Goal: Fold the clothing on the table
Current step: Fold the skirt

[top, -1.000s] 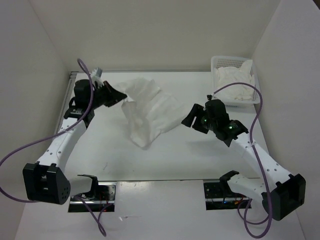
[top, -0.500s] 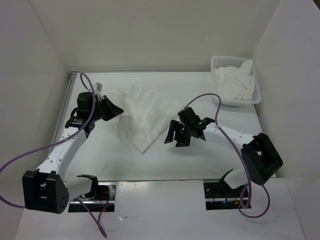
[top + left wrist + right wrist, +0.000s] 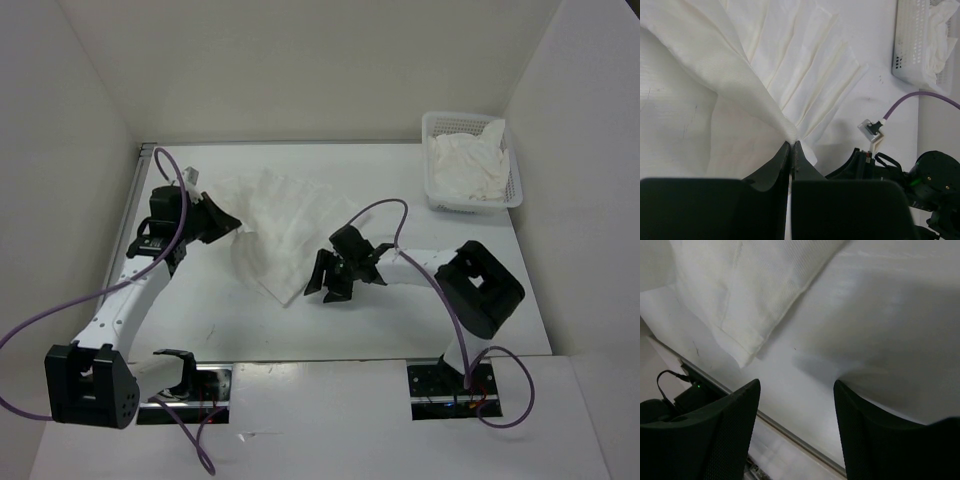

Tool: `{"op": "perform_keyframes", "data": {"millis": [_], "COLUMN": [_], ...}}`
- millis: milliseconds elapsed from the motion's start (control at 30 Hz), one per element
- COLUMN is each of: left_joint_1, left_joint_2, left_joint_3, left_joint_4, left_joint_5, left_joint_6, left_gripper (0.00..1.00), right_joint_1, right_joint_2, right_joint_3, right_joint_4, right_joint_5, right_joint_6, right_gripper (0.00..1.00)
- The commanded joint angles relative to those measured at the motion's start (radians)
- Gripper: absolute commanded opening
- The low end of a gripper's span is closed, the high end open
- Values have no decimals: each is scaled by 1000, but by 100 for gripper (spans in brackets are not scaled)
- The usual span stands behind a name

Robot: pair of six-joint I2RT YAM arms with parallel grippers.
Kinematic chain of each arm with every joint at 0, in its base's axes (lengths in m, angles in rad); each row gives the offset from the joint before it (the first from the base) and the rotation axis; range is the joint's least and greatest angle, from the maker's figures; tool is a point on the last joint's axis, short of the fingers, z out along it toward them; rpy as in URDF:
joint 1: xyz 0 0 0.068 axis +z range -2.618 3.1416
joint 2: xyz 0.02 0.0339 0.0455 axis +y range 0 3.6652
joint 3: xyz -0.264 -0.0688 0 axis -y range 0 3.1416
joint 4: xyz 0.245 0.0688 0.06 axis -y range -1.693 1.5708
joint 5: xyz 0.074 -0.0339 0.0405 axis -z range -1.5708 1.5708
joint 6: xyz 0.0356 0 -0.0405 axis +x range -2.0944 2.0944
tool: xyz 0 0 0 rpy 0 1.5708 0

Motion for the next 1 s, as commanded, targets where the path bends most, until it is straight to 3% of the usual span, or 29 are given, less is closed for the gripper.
{"op": "perform_keyframes", "data": {"millis": [0, 300, 467, 567, 600, 700, 833, 967], "left_joint_1": [4, 13, 13, 22, 22, 31, 31, 31], "left_joint_2": [-25, -34, -34, -34, -34, -43, -118, -137], "left_joint_3": [-14, -23, -32, -43, -54, -54, -20, 67], "left_joint_4": [17, 17, 8, 19, 19, 10, -32, -119], "left_joint_5": [13, 13, 13, 13, 13, 22, 13, 88], "left_joint_6": [33, 42, 42, 42, 42, 42, 62, 139], "left_gripper": [0, 0, 0, 0, 0, 0, 0, 0], "right_joint_1": [30, 74, 135, 149, 149, 149, 149, 113], "right_joint_2": [56, 174, 214, 243, 228, 117, -185, -385], "right_joint_3": [58, 123, 123, 100, 100, 86, 126, 161], "right_joint_4": [156, 245, 256, 294, 308, 151, -104, -244], "right_joint_5": [17, 52, 75, 84, 98, 260, 493, 550], "right_joint_6": [76, 148, 197, 232, 233, 179, 69, -13], "right_gripper": [66, 55, 41, 25, 3, 0, 0, 0]}}
